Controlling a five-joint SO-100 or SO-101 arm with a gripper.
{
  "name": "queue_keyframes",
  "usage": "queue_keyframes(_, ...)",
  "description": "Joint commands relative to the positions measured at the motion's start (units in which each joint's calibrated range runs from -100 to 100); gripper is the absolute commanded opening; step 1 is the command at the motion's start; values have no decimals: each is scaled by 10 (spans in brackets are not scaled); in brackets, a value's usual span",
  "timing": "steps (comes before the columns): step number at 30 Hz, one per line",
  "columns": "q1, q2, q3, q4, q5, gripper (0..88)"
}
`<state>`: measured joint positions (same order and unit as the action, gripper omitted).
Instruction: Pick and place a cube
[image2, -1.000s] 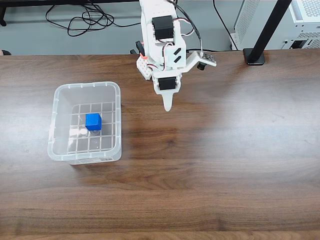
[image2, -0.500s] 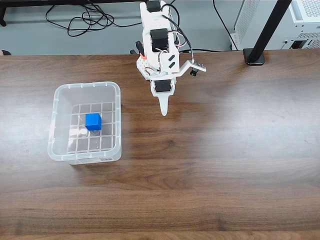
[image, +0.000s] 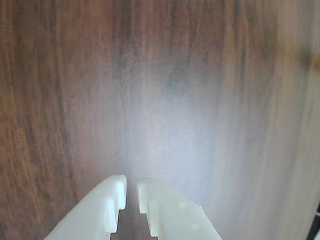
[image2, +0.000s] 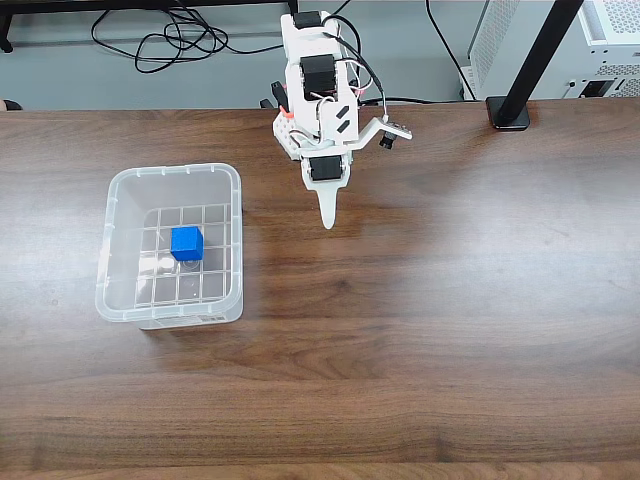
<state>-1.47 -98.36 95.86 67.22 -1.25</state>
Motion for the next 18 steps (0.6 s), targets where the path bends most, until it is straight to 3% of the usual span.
queue_keyframes(1, 4, -6, -11, 17, 0, 19)
queue_keyframes(18, 25, -6, -11, 18, -16, 19)
